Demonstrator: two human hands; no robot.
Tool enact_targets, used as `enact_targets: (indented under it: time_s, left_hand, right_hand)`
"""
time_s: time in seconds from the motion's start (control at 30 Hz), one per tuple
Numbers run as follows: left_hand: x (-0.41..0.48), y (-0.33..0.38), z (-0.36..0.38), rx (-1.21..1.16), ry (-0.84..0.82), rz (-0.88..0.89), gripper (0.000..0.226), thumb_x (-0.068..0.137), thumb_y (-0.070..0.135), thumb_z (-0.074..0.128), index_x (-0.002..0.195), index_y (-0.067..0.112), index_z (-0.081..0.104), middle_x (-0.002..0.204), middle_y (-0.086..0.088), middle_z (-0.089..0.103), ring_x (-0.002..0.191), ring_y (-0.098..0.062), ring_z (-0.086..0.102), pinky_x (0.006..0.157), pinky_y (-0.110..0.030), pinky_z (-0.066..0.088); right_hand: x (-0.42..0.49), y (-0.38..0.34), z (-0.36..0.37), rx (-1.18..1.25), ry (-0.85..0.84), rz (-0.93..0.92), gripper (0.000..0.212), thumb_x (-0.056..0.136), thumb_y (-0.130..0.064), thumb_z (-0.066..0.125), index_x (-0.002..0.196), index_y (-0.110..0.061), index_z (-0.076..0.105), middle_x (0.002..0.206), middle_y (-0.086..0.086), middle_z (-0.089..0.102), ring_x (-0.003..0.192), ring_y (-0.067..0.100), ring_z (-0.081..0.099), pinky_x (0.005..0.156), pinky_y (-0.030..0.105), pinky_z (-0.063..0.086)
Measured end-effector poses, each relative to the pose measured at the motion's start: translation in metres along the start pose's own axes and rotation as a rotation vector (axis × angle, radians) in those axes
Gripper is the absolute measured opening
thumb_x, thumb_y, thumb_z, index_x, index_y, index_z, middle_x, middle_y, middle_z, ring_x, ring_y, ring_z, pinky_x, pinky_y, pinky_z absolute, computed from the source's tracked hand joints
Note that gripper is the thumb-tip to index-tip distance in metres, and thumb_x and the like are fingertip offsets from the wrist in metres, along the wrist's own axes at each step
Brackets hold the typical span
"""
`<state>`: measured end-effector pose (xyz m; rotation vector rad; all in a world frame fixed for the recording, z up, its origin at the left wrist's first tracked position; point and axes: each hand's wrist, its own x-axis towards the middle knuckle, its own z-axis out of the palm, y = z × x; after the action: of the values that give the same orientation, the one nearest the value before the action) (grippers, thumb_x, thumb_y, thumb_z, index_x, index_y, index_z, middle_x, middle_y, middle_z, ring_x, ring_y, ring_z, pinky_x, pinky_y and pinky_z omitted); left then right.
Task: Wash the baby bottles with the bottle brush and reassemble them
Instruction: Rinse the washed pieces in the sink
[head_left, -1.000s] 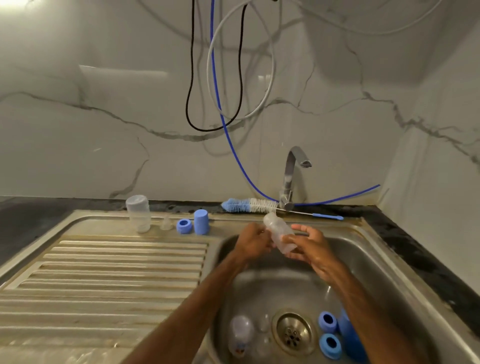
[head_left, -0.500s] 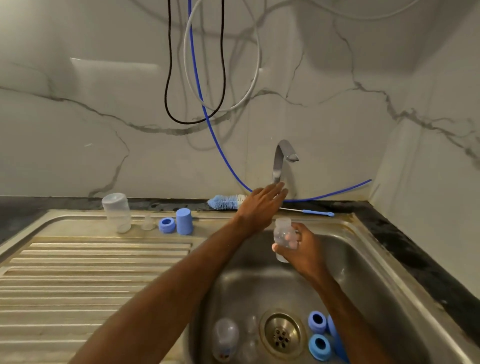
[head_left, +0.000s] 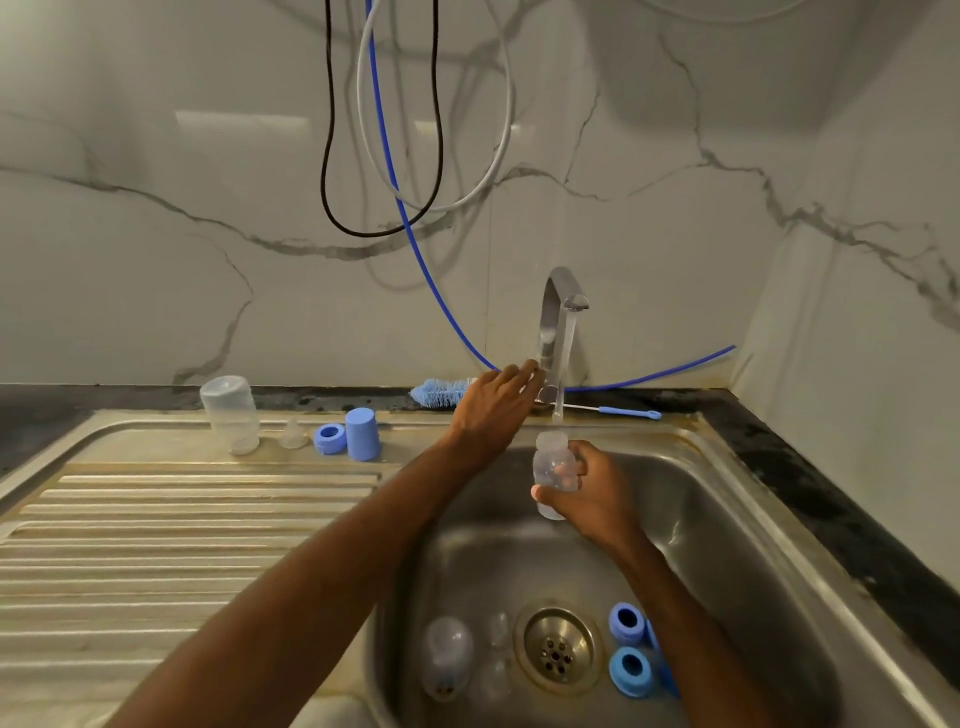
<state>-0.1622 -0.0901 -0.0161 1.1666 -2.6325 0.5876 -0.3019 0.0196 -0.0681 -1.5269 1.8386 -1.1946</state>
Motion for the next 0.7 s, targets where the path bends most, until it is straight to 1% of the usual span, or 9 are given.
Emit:
enact_targets:
  time_s: [0.07, 0.13, 0.23, 0.3, 0.33, 0.4, 0.47, 0.57, 0.7]
  left_hand:
    - [-0.009, 0.002, 0.000, -0.121, -0.016, -0.027, 0.087, 0.094, -0.005, 0.054, 0.164, 0.012, 0.005, 0.172, -0.009, 0.002, 0.158, -0.026, 0.008, 0.126, -0.039, 0.015]
    - [-0.026, 0.009, 0.003, -0.353, -0.009, -0.121, 0.088, 0.092, -0.007, 0.054, 0.164, 0.013, 0.007, 0.172, -0.009, 0.004, 0.158, -0.025, 0.006, 0.128, -0.040, 0.013]
    - [-0.056, 0.029, 0.025, -0.766, 0.043, -0.351, 0.066, 0.094, 0.000, 0.055, 0.156, 0.016, 0.036, 0.161, -0.009, 0.038, 0.148, -0.023, 0.033, 0.121, -0.038, 0.032]
    - [-0.068, 0.037, 0.039, -0.966, 0.074, -0.505, 0.042, 0.099, 0.003, 0.053, 0.139, 0.015, 0.055, 0.138, -0.005, 0.061, 0.122, -0.012, 0.056, 0.100, -0.021, 0.046]
    - [-0.071, 0.039, 0.044, -1.038, 0.070, -0.555, 0.034, 0.101, 0.006, 0.052, 0.132, 0.015, 0.060, 0.129, -0.003, 0.066, 0.110, -0.007, 0.060, 0.092, -0.017, 0.048]
    - [-0.073, 0.041, 0.052, -1.133, 0.050, -0.584, 0.028, 0.103, 0.008, 0.050, 0.127, 0.014, 0.064, 0.123, -0.001, 0.068, 0.103, -0.003, 0.061, 0.089, -0.016, 0.049]
    - [-0.077, 0.043, 0.058, -1.180, 0.033, -0.574, 0.029, 0.103, 0.009, 0.051, 0.127, 0.014, 0.065, 0.125, -0.001, 0.068, 0.111, -0.008, 0.062, 0.093, -0.018, 0.047]
    - [-0.080, 0.043, 0.066, -1.216, 0.018, -0.585, 0.028, 0.102, 0.009, 0.052, 0.126, 0.015, 0.066, 0.121, -0.001, 0.069, 0.110, -0.012, 0.063, 0.097, -0.027, 0.052]
    - [-0.080, 0.042, 0.073, -1.262, 0.032, -0.630, 0.026, 0.101, 0.009, 0.052, 0.121, 0.016, 0.067, 0.115, 0.002, 0.069, 0.103, -0.012, 0.064, 0.097, -0.036, 0.055]
  right_hand:
    - [-0.002, -0.001, 0.001, -0.021, -0.009, 0.014, 0.069, 0.075, -0.018, 0.088, 0.136, -0.013, 0.055, 0.128, 0.004, 0.063, 0.113, 0.020, 0.060, 0.088, 0.026, 0.042]
    - [-0.005, 0.000, 0.002, -0.047, -0.032, 0.027, 0.071, 0.076, -0.017, 0.088, 0.138, -0.013, 0.055, 0.133, 0.006, 0.063, 0.116, 0.019, 0.058, 0.089, 0.025, 0.041]
    - [-0.005, -0.004, 0.004, -0.065, -0.033, 0.032, 0.072, 0.073, -0.014, 0.089, 0.136, -0.014, 0.056, 0.131, 0.003, 0.064, 0.104, 0.009, 0.054, 0.088, 0.023, 0.043]
    - [-0.005, -0.008, 0.005, -0.070, 0.009, 0.027, 0.075, 0.071, -0.015, 0.091, 0.137, -0.014, 0.055, 0.126, -0.002, 0.063, 0.103, 0.008, 0.052, 0.087, 0.023, 0.044]
    - [-0.004, -0.009, 0.006, -0.064, 0.027, 0.025, 0.076, 0.071, -0.016, 0.091, 0.138, -0.014, 0.054, 0.121, -0.004, 0.061, 0.103, 0.009, 0.053, 0.087, 0.023, 0.044]
    - [-0.004, -0.009, 0.007, -0.075, 0.017, 0.037, 0.077, 0.071, -0.016, 0.091, 0.138, -0.013, 0.054, 0.125, -0.001, 0.063, 0.106, 0.012, 0.057, 0.088, 0.024, 0.046]
    - [-0.004, -0.009, 0.007, -0.093, 0.006, 0.048, 0.077, 0.070, -0.014, 0.091, 0.137, -0.013, 0.055, 0.129, 0.003, 0.065, 0.109, 0.016, 0.061, 0.091, 0.027, 0.049]
    - [-0.002, -0.010, 0.005, -0.038, 0.093, 0.007, 0.073, 0.070, -0.015, 0.091, 0.134, -0.014, 0.057, 0.119, -0.002, 0.064, 0.100, 0.012, 0.059, 0.082, 0.023, 0.049]
    - [-0.005, -0.008, 0.008, -0.083, 0.060, -0.003, 0.071, 0.068, -0.016, 0.092, 0.131, -0.014, 0.060, 0.118, -0.001, 0.067, 0.106, 0.018, 0.065, 0.087, 0.027, 0.054]
